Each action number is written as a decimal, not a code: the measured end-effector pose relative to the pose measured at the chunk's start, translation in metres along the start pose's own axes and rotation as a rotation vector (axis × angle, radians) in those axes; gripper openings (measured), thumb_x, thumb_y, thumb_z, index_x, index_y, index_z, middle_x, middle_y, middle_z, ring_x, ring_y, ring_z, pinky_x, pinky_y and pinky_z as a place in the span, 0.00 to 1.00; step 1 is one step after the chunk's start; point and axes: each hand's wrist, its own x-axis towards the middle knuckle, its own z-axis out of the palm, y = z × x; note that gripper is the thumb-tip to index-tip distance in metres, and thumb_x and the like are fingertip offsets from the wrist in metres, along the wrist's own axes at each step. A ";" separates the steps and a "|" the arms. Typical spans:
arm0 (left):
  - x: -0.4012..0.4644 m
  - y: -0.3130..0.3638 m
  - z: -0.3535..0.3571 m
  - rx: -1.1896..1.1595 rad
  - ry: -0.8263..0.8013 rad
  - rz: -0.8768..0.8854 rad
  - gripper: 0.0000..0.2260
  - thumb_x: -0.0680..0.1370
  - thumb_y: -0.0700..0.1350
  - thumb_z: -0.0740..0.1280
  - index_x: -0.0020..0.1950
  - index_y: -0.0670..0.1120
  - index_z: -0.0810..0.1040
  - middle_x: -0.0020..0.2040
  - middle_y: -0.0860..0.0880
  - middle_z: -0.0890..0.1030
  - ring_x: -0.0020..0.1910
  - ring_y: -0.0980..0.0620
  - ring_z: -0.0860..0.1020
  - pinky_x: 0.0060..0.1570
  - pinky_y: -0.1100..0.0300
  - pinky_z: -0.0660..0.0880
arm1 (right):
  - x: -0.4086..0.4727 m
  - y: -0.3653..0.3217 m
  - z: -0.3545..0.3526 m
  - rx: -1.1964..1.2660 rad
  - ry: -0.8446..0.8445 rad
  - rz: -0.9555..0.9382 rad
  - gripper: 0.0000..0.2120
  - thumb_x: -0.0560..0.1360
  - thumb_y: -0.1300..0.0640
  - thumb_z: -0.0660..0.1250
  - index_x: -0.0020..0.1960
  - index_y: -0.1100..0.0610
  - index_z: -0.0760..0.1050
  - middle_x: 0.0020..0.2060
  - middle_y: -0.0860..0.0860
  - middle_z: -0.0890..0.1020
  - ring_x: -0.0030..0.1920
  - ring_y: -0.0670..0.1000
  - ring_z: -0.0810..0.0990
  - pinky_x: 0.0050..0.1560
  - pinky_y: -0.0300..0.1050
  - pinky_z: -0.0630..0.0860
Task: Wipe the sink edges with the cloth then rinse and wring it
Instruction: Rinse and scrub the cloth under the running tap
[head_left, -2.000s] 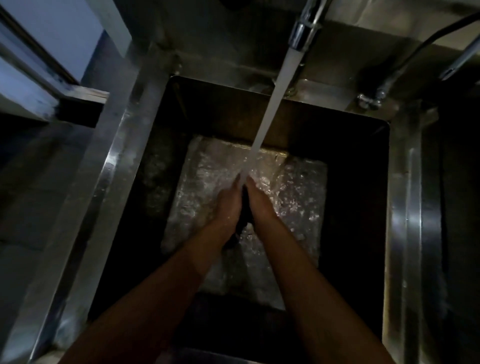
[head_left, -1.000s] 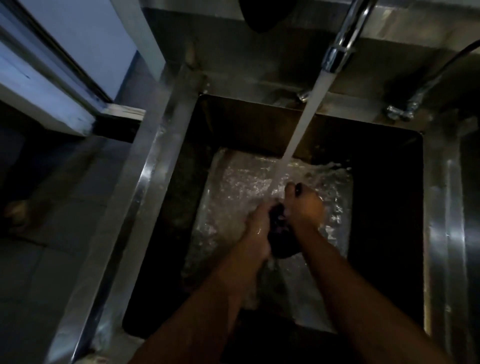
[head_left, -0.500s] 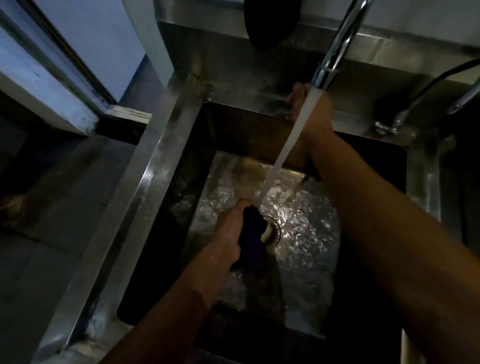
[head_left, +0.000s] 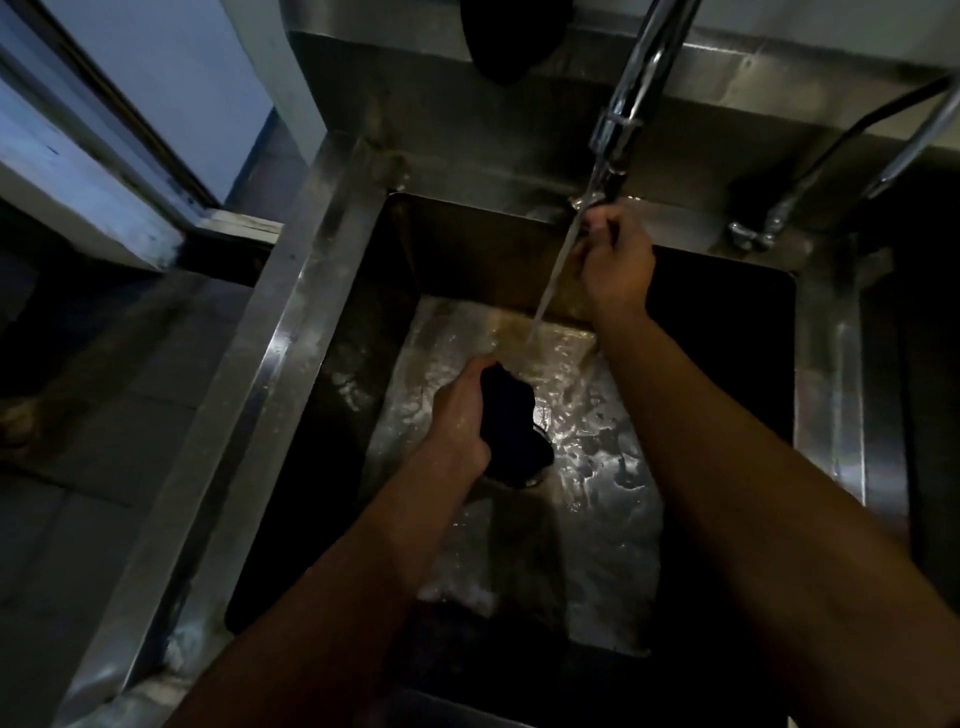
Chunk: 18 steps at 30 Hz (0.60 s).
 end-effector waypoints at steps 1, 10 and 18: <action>0.004 0.003 0.002 -0.010 0.000 -0.005 0.19 0.58 0.59 0.78 0.40 0.48 0.80 0.42 0.45 0.79 0.41 0.44 0.79 0.42 0.54 0.77 | -0.001 0.003 0.003 0.034 0.026 0.022 0.04 0.83 0.56 0.61 0.55 0.53 0.74 0.40 0.46 0.80 0.37 0.39 0.77 0.36 0.29 0.71; -0.049 0.048 0.027 0.016 -0.156 0.197 0.15 0.76 0.47 0.72 0.60 0.43 0.80 0.51 0.42 0.83 0.50 0.44 0.82 0.44 0.54 0.81 | -0.040 0.004 -0.028 0.050 -0.256 0.242 0.21 0.75 0.34 0.65 0.53 0.52 0.75 0.51 0.48 0.81 0.52 0.48 0.80 0.53 0.48 0.77; -0.095 0.068 0.047 0.121 -0.204 0.379 0.06 0.76 0.44 0.72 0.52 0.45 0.80 0.52 0.44 0.81 0.54 0.46 0.80 0.48 0.53 0.80 | -0.145 0.015 -0.077 0.224 -0.718 0.028 0.38 0.67 0.38 0.76 0.72 0.42 0.65 0.64 0.40 0.77 0.63 0.40 0.77 0.62 0.43 0.76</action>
